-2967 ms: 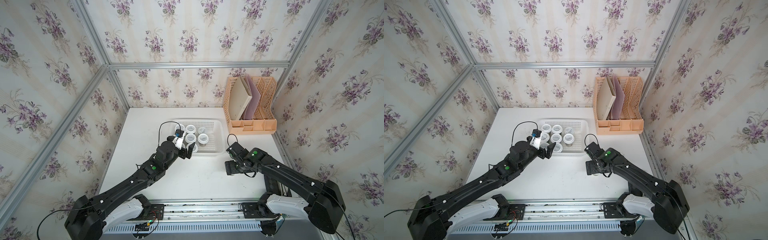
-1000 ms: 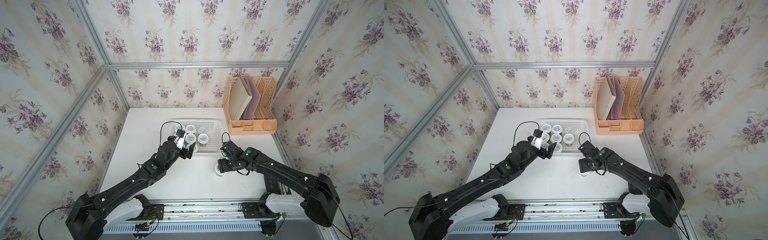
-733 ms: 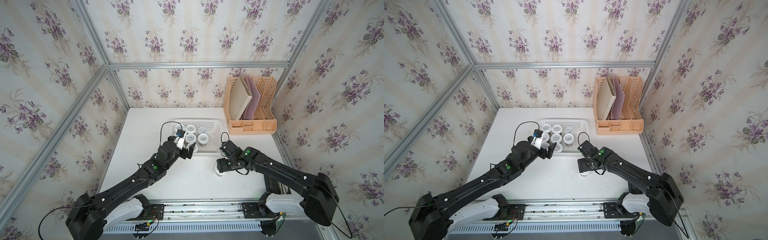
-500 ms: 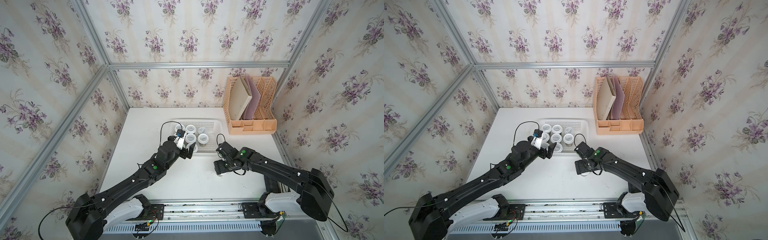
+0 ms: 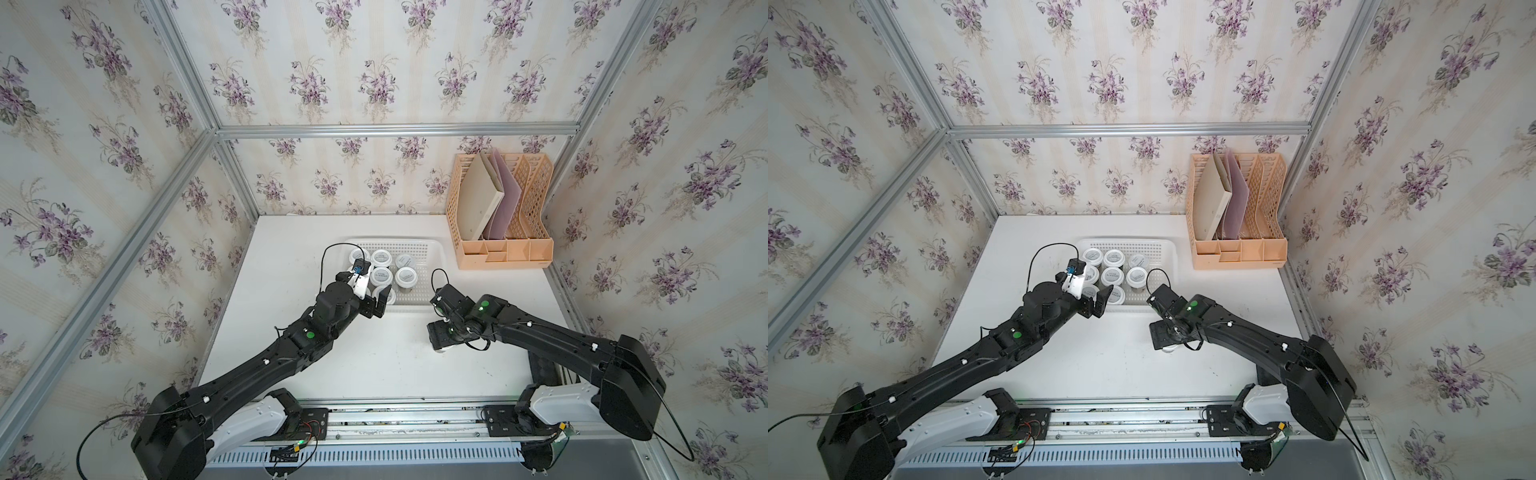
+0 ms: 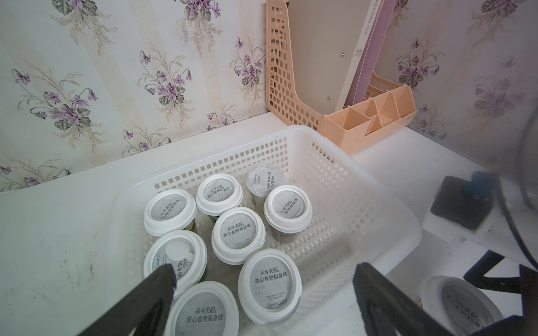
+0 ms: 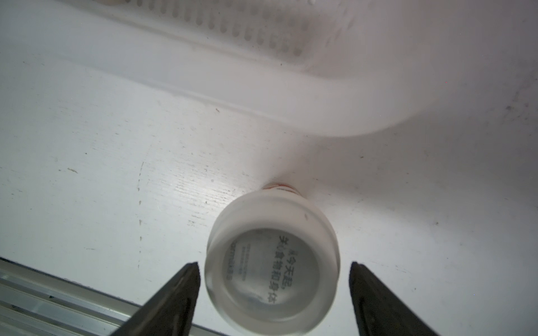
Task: Put the yogurt in the basket
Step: Pick up the yogurt from the center of the board.
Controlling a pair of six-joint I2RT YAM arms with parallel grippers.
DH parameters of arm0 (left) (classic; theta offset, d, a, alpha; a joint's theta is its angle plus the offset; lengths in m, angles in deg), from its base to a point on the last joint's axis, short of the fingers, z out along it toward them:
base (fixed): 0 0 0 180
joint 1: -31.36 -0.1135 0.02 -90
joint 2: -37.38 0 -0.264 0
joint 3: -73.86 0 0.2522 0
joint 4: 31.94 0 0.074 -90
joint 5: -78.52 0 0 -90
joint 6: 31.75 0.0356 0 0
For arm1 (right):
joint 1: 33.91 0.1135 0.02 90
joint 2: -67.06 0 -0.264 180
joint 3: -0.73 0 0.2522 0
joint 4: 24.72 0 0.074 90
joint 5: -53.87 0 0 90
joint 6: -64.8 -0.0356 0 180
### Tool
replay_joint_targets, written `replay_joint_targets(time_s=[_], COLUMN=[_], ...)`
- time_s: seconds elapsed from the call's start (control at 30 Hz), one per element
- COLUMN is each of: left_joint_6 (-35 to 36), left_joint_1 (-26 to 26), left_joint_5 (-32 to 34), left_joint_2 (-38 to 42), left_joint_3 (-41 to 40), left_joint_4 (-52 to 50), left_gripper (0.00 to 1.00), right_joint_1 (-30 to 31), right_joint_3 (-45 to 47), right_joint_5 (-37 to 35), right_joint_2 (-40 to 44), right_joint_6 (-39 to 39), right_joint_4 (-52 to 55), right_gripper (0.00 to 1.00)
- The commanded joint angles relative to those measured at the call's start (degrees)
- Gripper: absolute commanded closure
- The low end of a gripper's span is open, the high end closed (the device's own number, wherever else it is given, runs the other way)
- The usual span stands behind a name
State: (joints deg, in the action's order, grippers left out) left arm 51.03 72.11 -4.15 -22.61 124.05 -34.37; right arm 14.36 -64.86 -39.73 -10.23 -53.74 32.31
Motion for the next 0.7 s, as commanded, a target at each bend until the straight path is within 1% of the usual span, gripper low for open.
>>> replay_joint_targets(time_s=[0.0, 0.37, 0.67], left_joint_6=[0.5, 0.5, 0.5], left_joint_1=[0.0, 0.0, 0.0], left_joint_5=[0.3, 0.3, 0.3], left_joint_2=[0.0, -0.2, -0.3], left_joint_3=[0.6, 0.7, 0.7], left_joint_4=[0.4, 0.4, 0.3], left_gripper=[0.01, 0.01, 0.01], right_joint_1=[0.1, 0.2, 0.2], right_joint_3=[0.0, -0.5, -1.6], right_joint_5=[-0.8, -1.7, -1.8], right_joint_2=[-0.1, -1.3, -1.4], right_joint_6=[-0.3, -0.1, 0.0], right_joint_4=[-0.3, 0.3, 1.0], right_gripper=[0.16, 0.17, 0.23])
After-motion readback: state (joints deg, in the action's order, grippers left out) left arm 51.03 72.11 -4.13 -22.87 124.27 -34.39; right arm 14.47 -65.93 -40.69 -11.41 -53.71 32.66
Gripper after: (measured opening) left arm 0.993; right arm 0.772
